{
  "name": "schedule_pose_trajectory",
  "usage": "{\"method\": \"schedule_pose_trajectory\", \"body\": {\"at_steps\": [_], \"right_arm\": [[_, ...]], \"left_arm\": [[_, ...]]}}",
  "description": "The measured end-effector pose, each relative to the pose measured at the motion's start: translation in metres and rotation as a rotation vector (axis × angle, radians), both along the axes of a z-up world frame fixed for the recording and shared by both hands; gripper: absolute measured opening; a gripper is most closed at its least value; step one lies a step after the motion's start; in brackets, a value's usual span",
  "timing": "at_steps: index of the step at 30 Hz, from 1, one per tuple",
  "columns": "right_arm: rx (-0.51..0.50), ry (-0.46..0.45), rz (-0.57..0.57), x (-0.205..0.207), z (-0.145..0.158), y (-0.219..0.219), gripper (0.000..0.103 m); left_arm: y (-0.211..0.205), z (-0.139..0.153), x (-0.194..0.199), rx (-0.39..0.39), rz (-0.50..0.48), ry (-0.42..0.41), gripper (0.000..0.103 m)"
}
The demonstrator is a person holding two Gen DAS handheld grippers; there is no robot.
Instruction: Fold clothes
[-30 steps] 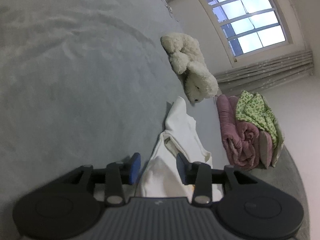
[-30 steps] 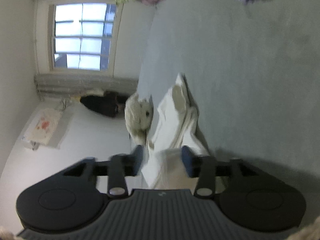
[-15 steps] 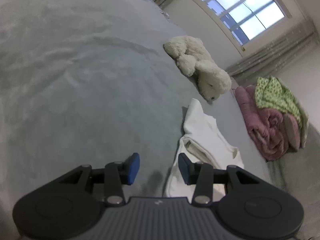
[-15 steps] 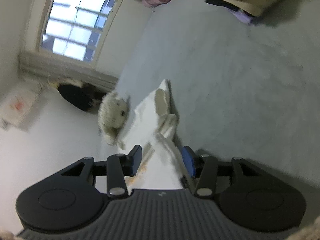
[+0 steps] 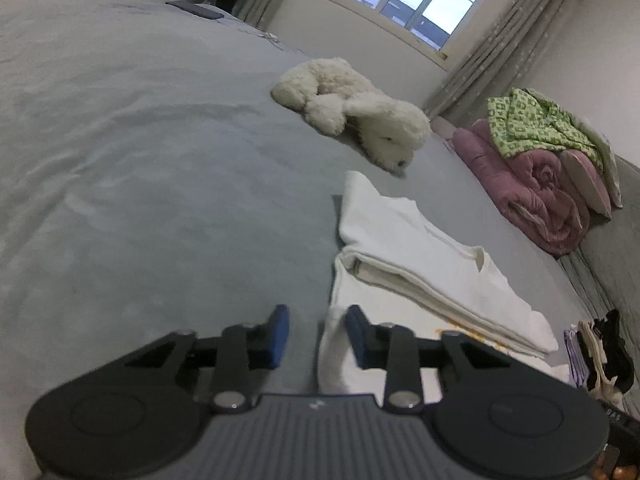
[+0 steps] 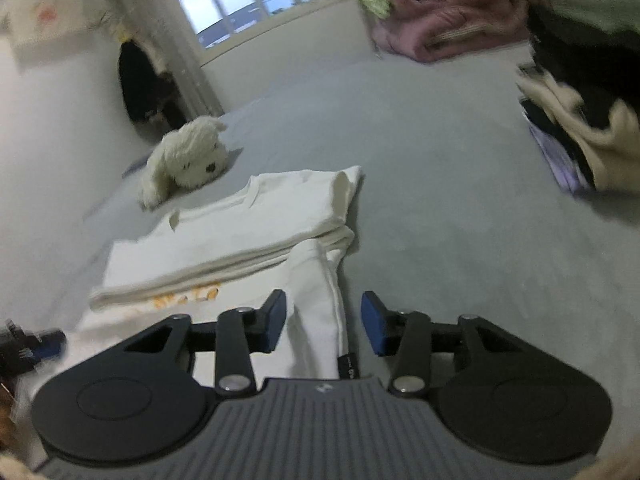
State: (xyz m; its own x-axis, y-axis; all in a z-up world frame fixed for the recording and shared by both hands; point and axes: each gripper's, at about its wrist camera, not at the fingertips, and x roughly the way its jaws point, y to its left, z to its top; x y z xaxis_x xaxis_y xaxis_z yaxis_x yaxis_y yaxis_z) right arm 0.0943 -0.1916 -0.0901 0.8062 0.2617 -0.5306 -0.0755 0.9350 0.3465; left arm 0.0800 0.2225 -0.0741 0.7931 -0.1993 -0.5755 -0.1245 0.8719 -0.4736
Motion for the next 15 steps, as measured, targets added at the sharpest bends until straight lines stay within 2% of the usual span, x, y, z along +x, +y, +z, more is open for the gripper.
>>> {"method": "schedule_pose_trajectory", "body": {"at_steps": [1, 2, 4, 10, 15], "right_arm": [[-0.033, -0.009, 0.010, 0.000, -0.001, 0.004, 0.025], [-0.068, -0.018, 0.019, -0.001, -0.003, 0.008, 0.020], [-0.140, -0.046, 0.023, -0.004, -0.001, 0.016, 0.013], [-0.195, -0.099, 0.019, -0.006, 0.004, 0.021, 0.011], [-0.181, -0.147, -0.015, -0.013, 0.009, 0.018, 0.006]], "left_arm": [[-0.002, 0.000, 0.001, 0.001, -0.004, 0.001, 0.017], [-0.004, 0.000, 0.002, 0.005, -0.010, -0.001, 0.008], [-0.011, 0.003, 0.002, 0.041, -0.017, -0.010, 0.007], [-0.024, 0.015, -0.004, 0.112, -0.020, -0.067, 0.006], [-0.026, 0.025, -0.006, 0.116, 0.016, -0.127, 0.006]]}}
